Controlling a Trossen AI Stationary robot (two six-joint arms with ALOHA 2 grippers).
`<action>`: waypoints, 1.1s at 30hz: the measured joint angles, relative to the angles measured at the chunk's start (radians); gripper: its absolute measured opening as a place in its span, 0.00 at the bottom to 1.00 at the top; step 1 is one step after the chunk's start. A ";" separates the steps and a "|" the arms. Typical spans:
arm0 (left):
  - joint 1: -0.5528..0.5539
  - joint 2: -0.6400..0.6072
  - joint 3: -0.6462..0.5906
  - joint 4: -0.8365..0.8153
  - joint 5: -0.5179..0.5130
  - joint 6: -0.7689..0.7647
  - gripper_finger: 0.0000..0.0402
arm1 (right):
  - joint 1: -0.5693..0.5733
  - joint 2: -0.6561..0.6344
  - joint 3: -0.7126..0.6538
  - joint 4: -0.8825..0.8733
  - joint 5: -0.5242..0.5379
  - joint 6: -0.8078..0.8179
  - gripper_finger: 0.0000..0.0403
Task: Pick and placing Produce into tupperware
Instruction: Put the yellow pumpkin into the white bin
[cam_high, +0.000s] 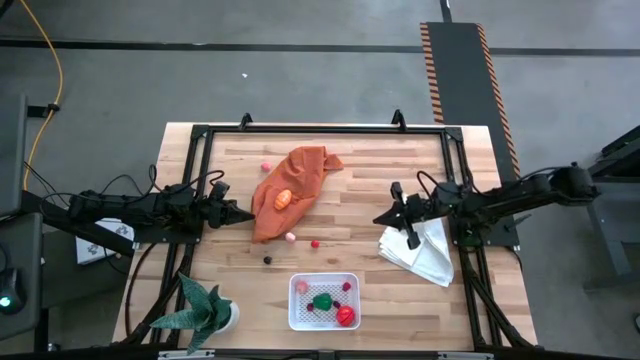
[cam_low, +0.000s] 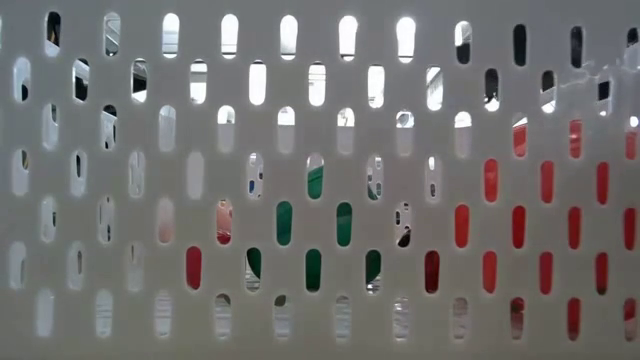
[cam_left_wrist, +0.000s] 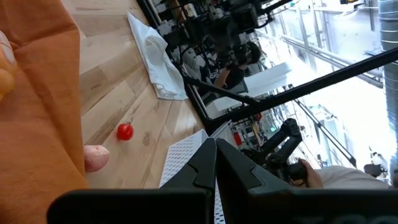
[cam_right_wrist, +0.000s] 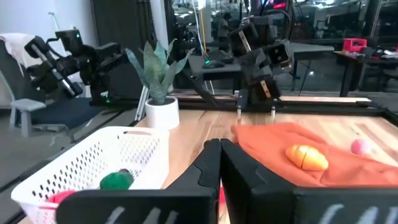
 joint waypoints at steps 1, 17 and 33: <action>0.000 0.000 0.000 0.000 0.000 0.000 0.00 | 0.000 0.000 -0.013 0.019 0.006 0.000 0.00; 0.000 0.000 0.000 0.000 0.000 0.000 0.00 | -0.019 -0.096 -0.109 0.027 0.089 -0.035 0.00; 0.000 0.000 0.000 0.000 0.000 0.000 0.00 | -0.099 -0.126 -0.161 0.057 0.100 -0.030 0.00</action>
